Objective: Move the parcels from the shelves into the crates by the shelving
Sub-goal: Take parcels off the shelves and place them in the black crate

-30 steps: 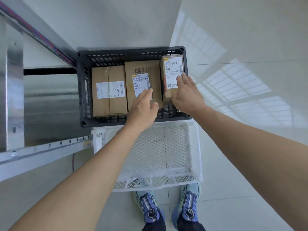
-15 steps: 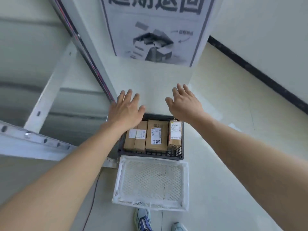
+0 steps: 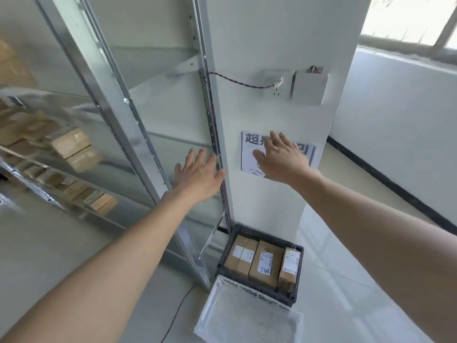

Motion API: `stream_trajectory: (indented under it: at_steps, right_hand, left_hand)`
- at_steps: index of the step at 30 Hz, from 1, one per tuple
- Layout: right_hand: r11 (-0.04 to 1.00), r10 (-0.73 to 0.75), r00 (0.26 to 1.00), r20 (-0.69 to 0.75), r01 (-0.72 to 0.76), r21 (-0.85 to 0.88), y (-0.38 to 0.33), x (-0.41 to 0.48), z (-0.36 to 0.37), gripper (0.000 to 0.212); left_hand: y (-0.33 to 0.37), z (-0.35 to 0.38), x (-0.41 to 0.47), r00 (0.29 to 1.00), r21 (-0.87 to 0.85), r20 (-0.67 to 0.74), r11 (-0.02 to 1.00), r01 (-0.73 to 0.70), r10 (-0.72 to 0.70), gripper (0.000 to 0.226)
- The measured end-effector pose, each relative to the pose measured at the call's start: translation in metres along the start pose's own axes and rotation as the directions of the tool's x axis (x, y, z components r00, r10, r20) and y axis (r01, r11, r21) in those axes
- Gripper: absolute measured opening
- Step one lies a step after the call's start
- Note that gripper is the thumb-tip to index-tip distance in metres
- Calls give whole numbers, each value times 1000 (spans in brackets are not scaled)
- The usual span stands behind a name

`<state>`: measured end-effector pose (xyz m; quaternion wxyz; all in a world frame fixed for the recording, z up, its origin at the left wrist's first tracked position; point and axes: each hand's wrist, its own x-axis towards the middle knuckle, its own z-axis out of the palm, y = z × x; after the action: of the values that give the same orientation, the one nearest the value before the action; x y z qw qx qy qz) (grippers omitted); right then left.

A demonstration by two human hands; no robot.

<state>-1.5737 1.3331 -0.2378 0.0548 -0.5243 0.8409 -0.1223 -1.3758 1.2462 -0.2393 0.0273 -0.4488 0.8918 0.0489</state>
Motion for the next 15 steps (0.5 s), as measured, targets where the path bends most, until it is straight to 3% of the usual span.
stream_trajectory:
  at_steps: [10, 15]
  right_hand:
    - [982, -188, 982, -24, 187, -33, -92, -43, -74, 65]
    - [949, -315, 949, -34, 314, -40, -166, -66, -80, 68]
  left_hand:
    - [-50, -97, -94, 973, -45, -149, 984, 172, -177, 66]
    - [-103, -118, -151, 950, -63, -149, 962, 266, -273, 69]
